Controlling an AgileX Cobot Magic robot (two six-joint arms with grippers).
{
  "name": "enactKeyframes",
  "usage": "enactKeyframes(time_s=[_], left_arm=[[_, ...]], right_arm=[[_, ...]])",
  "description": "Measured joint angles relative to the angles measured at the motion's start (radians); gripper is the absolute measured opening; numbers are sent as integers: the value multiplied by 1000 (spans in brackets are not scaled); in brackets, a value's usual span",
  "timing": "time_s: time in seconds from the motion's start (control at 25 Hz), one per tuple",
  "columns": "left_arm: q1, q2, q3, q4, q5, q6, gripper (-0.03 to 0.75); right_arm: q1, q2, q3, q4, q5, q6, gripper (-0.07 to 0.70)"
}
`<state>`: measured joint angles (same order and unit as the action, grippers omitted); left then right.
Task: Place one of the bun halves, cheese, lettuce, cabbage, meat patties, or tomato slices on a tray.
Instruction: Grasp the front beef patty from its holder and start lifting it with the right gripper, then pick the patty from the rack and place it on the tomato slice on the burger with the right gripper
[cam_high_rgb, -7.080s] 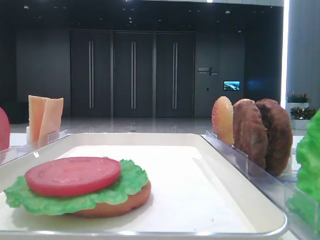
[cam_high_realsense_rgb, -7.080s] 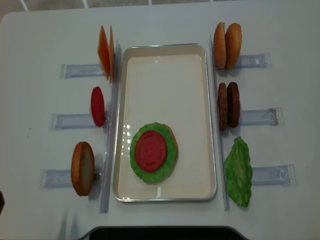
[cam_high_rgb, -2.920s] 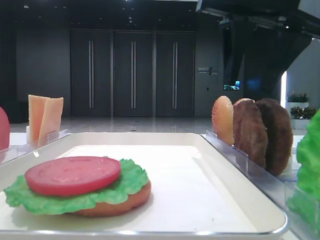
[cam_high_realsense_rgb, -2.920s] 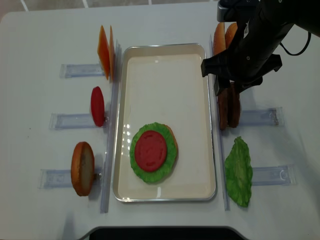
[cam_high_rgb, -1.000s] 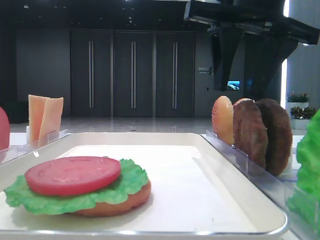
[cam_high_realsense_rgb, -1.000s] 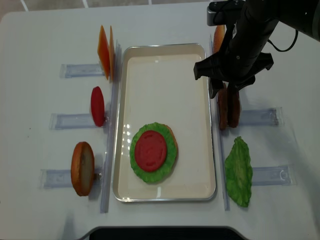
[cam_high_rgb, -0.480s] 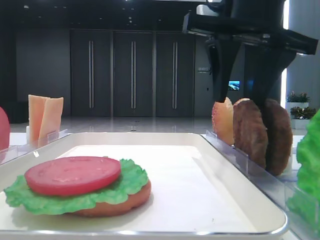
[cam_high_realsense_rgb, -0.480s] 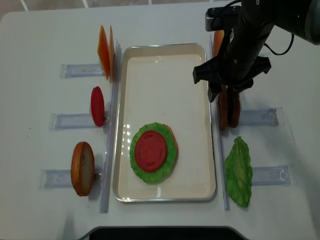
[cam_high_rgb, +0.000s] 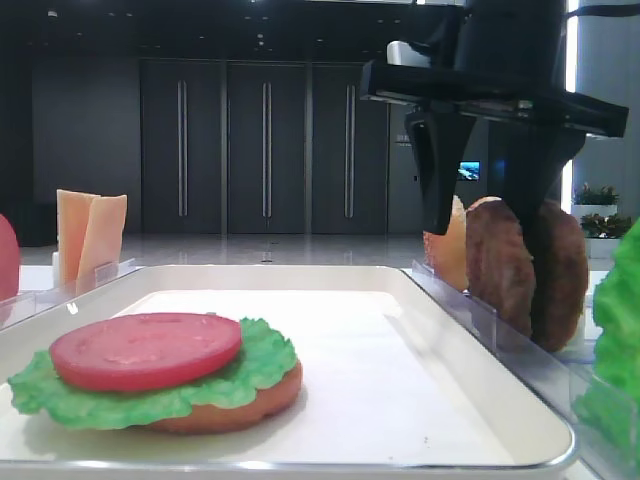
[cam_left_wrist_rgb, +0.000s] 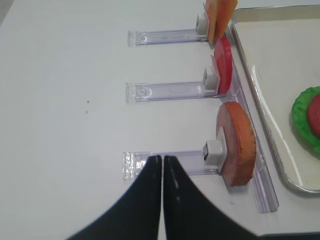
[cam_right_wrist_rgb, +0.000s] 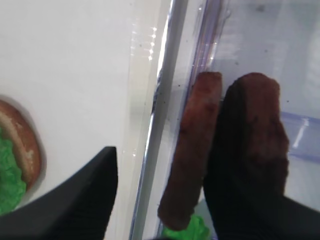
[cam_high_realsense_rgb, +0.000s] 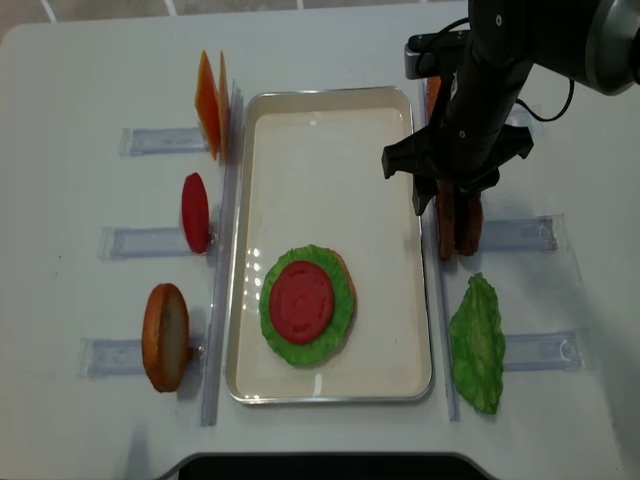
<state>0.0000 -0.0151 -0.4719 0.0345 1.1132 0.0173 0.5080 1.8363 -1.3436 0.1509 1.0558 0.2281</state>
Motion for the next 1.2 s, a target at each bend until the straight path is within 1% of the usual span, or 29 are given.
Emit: enactKeyframes(time_s=[0.28, 0.36, 0.44, 0.6, 0.68, 0.96, 1.12, 1.2], left_arm=[[0, 0, 0, 0, 0, 0, -1], [0, 0, 0, 0, 0, 0, -1], [0, 0, 0, 0, 0, 0, -1], [0, 0, 0, 0, 0, 0, -1], [0, 0, 0, 0, 0, 0, -1], [0, 0, 0, 0, 0, 0, -1], [0, 0, 0, 0, 0, 0, -1], [0, 0, 0, 0, 0, 0, -1]], right_arm=[[0, 1, 0, -6, 0, 0, 372], [0, 1, 0, -11, 0, 0, 358], [0, 1, 0, -17, 0, 0, 316], [0, 1, 0, -56, 1, 14, 171], [0, 1, 0, -74, 6, 19, 120], [3, -29, 0, -82, 22, 28, 117], [19, -124, 0, -82, 46, 62, 115], [30, -176, 0, -80, 73, 75, 115]])
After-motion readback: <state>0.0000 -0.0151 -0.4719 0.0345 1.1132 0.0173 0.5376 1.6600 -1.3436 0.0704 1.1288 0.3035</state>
